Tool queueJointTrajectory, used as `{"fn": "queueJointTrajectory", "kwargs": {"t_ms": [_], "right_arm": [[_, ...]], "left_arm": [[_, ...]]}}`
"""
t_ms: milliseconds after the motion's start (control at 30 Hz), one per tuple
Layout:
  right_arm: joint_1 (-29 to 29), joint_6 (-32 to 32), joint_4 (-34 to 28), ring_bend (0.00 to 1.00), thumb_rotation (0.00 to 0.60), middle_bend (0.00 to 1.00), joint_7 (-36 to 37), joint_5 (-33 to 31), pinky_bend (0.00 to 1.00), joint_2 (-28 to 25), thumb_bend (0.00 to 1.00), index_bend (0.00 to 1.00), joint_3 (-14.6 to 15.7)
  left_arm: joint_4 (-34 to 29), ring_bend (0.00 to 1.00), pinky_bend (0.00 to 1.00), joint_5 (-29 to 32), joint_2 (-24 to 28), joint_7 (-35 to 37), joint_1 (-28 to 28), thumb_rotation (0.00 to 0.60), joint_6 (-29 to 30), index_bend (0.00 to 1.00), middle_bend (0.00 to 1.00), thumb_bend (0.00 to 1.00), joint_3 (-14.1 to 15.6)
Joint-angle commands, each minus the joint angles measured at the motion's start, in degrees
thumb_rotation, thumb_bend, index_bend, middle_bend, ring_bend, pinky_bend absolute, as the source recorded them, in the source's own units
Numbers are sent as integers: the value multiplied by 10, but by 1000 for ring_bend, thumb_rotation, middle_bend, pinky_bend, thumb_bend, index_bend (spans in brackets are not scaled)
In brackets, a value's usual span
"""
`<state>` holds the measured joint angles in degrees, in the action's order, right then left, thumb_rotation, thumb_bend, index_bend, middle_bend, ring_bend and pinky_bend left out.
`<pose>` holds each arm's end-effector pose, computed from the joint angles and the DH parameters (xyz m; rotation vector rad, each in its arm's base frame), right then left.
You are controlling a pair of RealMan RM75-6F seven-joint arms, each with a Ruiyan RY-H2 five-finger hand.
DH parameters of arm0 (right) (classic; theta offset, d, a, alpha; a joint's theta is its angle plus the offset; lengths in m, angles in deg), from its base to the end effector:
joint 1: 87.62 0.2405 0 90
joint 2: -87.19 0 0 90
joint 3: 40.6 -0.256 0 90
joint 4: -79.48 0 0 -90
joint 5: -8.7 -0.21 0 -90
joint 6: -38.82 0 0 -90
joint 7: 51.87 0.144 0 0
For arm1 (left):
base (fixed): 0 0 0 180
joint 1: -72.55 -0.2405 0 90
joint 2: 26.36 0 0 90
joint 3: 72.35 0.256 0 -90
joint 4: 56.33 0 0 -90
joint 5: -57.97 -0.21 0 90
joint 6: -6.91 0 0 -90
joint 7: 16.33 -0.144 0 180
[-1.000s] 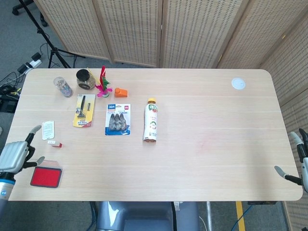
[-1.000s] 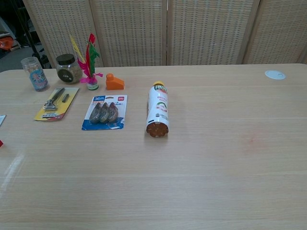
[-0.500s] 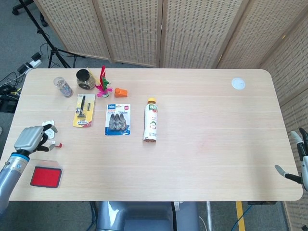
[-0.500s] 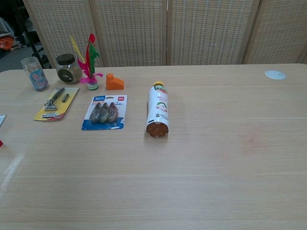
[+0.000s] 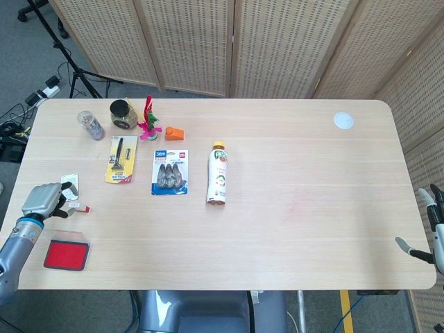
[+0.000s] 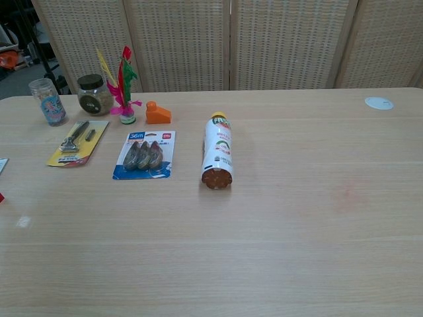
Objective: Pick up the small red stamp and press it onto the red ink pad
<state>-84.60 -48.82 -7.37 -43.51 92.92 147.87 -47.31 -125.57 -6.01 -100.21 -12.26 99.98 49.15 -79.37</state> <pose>-0.3332 -0.1851 0.2073 1.2729 -0.8329 0.9437 -0.3584 0.3220 0.0963 -1.4975 -1.2562 -0.5356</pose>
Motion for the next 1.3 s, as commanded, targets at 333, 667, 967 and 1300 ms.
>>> {"fn": "queueJointTrajectory", "kwargs": {"t_ms": [333,667,967,1300], "right_arm": [[0,0,1,0,600,0,6,0,0,-1,0,0,0],[0,1,3,0,600,0,11,-3,0,-2,0,0,-2],[0,1,6,0,600,0,19,-5,0,-3,0,0,-4],[0,1,8,0,600,0,25,-5,0,-3,0,0,-4]], "left_arm": [[34,957,956,1,-21,4,6,600,-10,484,1000,308,7],[51,957,956,4,-37,-12,9,600,-10,497,1000,322,12],[53,957,956,14,-44,-17,10,600,-10,523,1000,366,10],[55,957,956,12,-49,-23,9,600,-2,587,1000,389,12]]}}
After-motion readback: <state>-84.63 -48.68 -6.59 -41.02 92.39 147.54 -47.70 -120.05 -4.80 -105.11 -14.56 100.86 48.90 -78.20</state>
